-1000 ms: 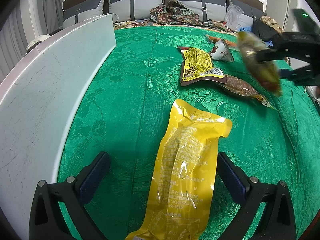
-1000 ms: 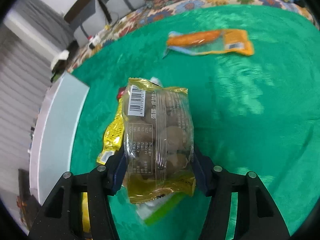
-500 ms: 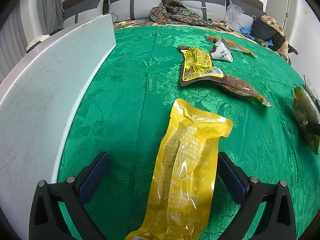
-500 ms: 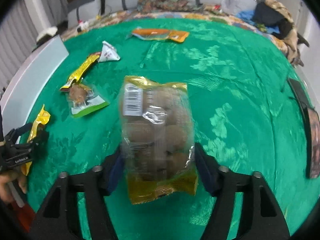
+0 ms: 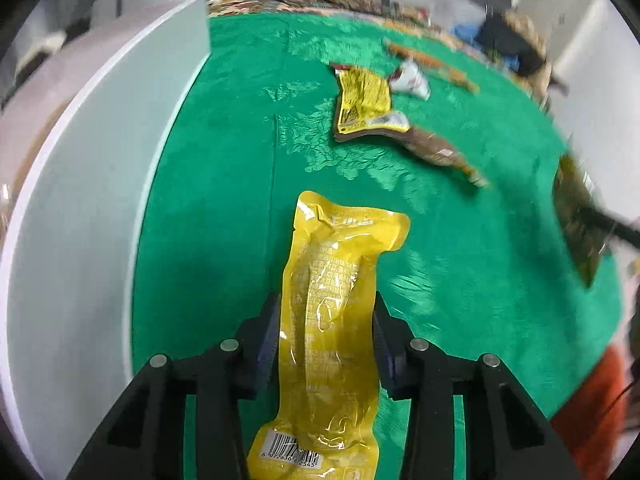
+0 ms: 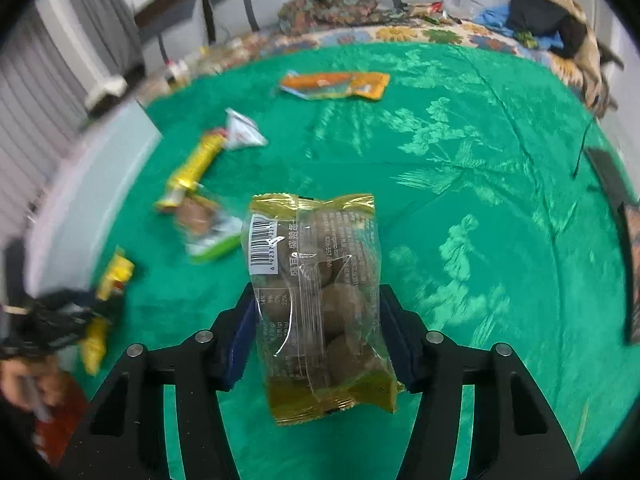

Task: Organize snacks
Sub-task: 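Carry both snacks over the cardboard box and open both tools to drop them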

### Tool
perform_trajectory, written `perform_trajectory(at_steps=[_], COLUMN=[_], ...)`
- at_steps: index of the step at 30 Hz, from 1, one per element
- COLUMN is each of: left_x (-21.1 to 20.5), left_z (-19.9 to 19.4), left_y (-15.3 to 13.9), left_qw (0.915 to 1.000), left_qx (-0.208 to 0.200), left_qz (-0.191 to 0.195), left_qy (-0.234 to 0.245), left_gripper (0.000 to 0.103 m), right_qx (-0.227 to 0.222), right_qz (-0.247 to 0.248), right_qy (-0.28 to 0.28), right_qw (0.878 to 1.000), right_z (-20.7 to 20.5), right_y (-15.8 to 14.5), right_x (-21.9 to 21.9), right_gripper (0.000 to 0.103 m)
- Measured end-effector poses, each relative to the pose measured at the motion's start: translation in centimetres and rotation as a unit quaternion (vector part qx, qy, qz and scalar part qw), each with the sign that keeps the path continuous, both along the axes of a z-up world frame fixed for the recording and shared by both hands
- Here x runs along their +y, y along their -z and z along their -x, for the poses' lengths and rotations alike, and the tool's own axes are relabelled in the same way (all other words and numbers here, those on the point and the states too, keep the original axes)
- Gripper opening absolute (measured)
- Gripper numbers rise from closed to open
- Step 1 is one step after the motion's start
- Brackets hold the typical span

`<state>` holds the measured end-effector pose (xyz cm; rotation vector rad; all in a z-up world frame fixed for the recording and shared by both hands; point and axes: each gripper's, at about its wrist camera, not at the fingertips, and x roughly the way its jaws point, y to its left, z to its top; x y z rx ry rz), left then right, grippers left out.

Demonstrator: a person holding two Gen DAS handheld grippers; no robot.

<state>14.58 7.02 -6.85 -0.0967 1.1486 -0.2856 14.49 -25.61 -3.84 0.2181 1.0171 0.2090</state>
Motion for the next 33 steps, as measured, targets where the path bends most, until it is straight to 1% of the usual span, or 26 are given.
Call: perform_trajectory(at_steps=[1,3,6,7,10,12,16,19,21,22,24,25,27,30,32,33], left_x=[0.5,1.3,1.9,2.1,2.4,2.9,4.9,7.2,9.2,10.7,13.1,14.9,17.4,22.4,24.9,26.0], left_z=[0.7,2.0,3.3,3.9,4.6,5.5,7.1,8.2,8.7,9.0,9.4,9.4,9.5,9.3,8.9,8.6], left_y=[-0.2,-0.5,-1.0,-1.4,-2.8,-4.4,-7.8,-10.6,-12.7,-14.0,-15.5,-16.4,-17.1,-16.9,-16.2,-15.7], left_qw=[0.9997,0.9980,0.9945,0.9926,0.9887,0.9846,0.9738,0.9637,0.9574,0.9541,0.9512,0.9502,0.9500,0.9473,0.9463,0.9459], left_qx=[0.000,-0.002,-0.006,-0.008,-0.018,-0.031,-0.061,-0.087,-0.110,-0.126,-0.144,-0.155,-0.169,-0.175,-0.173,-0.174], left_qz=[0.024,0.058,0.092,0.108,0.134,0.158,0.202,0.232,0.242,0.242,0.235,0.225,0.200,0.159,0.121,0.096], left_qy=[-0.009,-0.027,-0.049,-0.056,-0.065,-0.070,-0.084,-0.101,-0.113,-0.123,-0.138,-0.150,-0.170,-0.216,-0.245,-0.256], left_gripper=[0.041,0.041,0.041,0.041,0.041,0.041,0.042,0.042,0.042,0.042,0.043,0.043,0.043,0.043,0.043,0.044], right_qx=[-0.005,-0.011,-0.010,-0.010,-0.013,-0.021,-0.044,-0.062,-0.074,-0.080,-0.093,-0.098,-0.103,-0.111,-0.118,-0.118], right_qz=[-0.007,-0.016,-0.034,-0.039,-0.055,-0.067,-0.103,-0.132,-0.153,-0.164,-0.189,-0.200,-0.222,-0.231,-0.223,-0.220], right_qy=[0.000,0.002,0.010,0.011,0.006,-0.002,-0.024,-0.041,-0.058,-0.067,-0.087,-0.096,-0.120,-0.155,-0.180,-0.187], right_qw=[1.000,1.000,0.999,0.999,0.998,0.998,0.993,0.988,0.984,0.981,0.974,0.970,0.962,0.954,0.951,0.950], right_z=[0.7,2.4,4.1,4.4,5.1,5.3,5.2,4.8,4.4,4.2,3.6,3.4,2.6,1.8,1.1,1.0], right_y=[-0.4,-0.7,-0.4,-0.4,-0.8,-1.4,-3.9,-6.0,-7.6,-8.4,-10.1,-10.9,-12.3,-14.0,-14.5,-14.5], right_x=[0.0,0.0,-0.1,0.0,0.8,1.8,4.4,6.7,8.7,10.0,12.5,13.9,17.1,22.5,26.4,27.7], right_gripper=[0.060,0.060,0.060,0.060,0.060,0.060,0.060,0.060,0.060,0.060,0.060,0.060,0.060,0.060,0.061,0.061])
